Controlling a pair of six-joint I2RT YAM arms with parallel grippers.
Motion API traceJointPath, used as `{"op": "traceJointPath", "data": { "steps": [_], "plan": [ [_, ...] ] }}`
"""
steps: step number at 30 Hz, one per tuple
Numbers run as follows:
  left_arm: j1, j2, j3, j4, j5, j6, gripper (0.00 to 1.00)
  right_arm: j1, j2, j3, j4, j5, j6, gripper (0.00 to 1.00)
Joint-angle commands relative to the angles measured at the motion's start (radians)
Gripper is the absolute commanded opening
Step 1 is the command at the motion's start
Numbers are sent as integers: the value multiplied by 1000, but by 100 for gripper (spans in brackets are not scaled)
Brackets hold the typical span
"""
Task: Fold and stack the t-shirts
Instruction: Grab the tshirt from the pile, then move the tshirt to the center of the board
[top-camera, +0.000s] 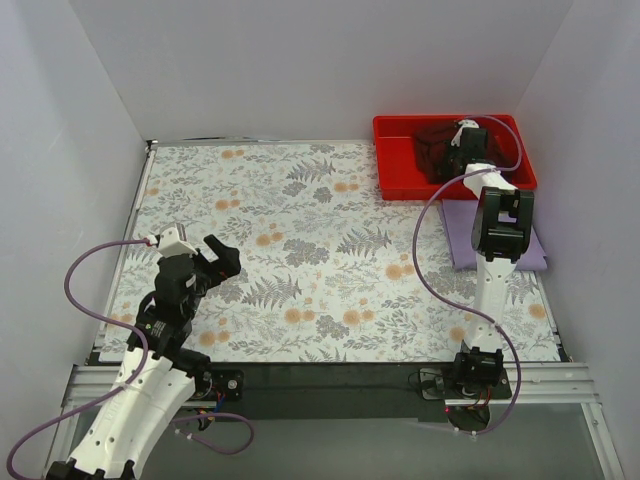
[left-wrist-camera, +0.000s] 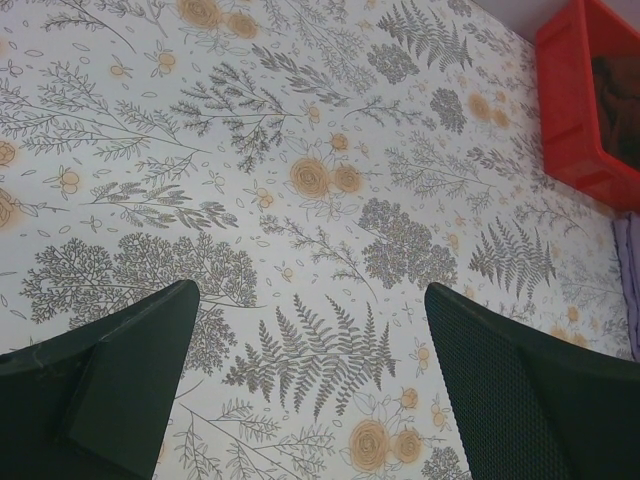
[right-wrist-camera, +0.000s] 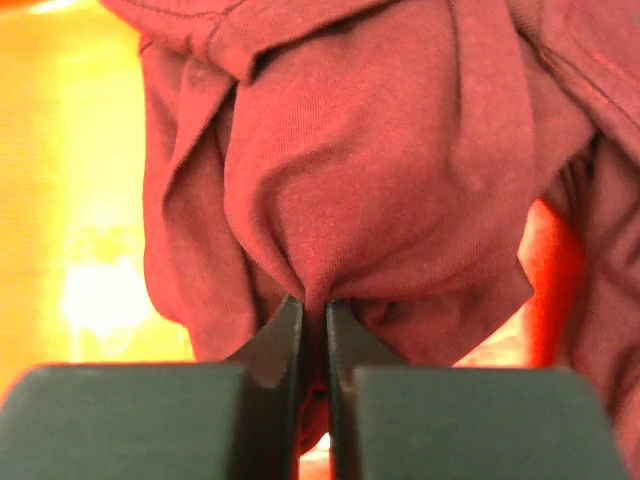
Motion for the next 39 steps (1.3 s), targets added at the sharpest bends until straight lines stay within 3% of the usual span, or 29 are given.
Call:
{"op": "traceJointPath", "data": {
  "steps": [1,6,13,24,27,29,33,36,39],
  "plan": [
    [5,-11,20,16,7,15,96,7,1,37,13,-78,10,1],
    [5,-29,17,17,5,19,96,11,-117,44,17,-114,10,1],
    [7,-55,12,16,2,22,96,62,-424,40,16,-161,-48,1],
    [9,-100,14,-1,2,10,96,404,-864,1,0,-308,-83,1],
    [9,-110,14,-4,4,9,96,482,-947,-81,16,-321,-50,1],
    [9,-113,15,-9,2,7,96,505,-982,-220,19,-324,-24,18],
    [9,-118,14,-13,9,4,96,505,-1126,-566,7,-203,61,63],
    [9,-113,14,-16,19,4,96,504,-1220,-817,-42,-111,96,70],
    [9,-100,14,-15,27,4,96,511,-1289,-945,-127,-72,87,70]
  ]
}}
